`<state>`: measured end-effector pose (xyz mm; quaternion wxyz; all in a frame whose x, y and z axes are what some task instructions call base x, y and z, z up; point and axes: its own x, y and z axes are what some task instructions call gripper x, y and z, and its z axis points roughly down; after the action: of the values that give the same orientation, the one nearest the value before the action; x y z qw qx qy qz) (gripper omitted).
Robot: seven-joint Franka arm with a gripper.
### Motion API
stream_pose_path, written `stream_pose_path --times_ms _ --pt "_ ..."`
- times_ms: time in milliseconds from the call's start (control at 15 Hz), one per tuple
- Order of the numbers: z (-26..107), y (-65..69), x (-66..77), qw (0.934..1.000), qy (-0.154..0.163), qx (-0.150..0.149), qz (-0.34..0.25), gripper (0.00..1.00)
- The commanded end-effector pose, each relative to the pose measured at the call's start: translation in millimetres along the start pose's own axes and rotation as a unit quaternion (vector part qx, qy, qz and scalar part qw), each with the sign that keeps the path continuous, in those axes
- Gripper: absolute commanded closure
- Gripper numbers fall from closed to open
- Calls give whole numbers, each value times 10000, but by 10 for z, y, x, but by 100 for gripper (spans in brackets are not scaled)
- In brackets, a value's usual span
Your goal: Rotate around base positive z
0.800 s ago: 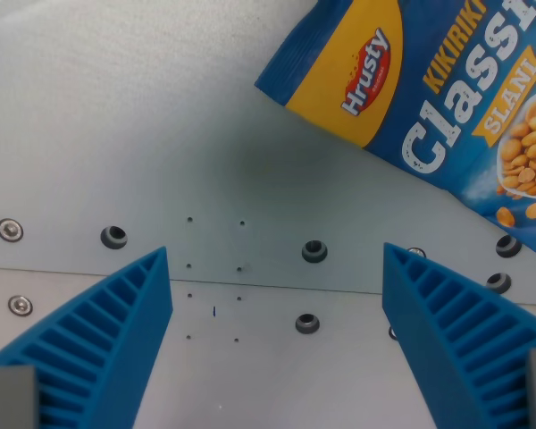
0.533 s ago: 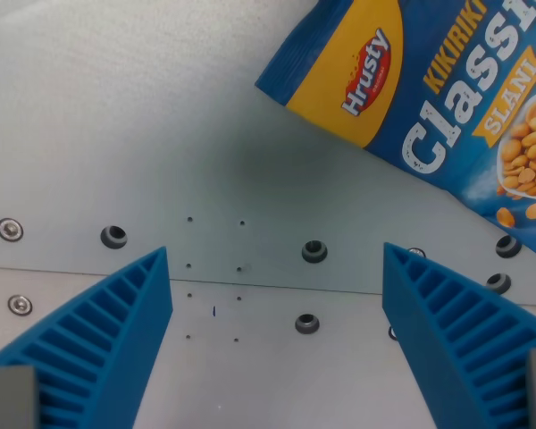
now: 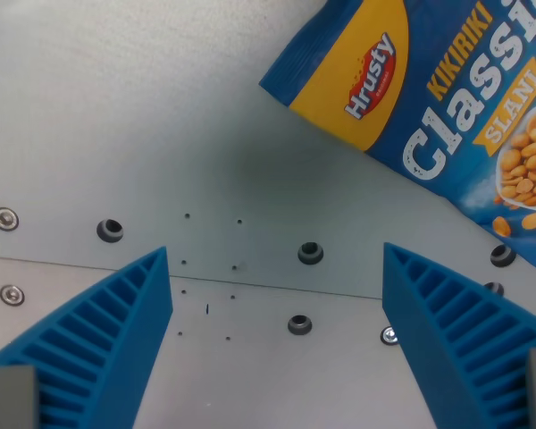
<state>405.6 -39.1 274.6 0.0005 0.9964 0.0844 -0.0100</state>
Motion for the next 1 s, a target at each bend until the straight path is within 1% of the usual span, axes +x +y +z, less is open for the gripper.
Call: stream_pose_path --times_ms 67,533,1000 --pt "-34 5 3 9981 42 -30 -611 0" --pt "-34 5 3 9942 41 -41 -1076 0" --pt "-34 5 3 9881 39 -52 -1538 0"
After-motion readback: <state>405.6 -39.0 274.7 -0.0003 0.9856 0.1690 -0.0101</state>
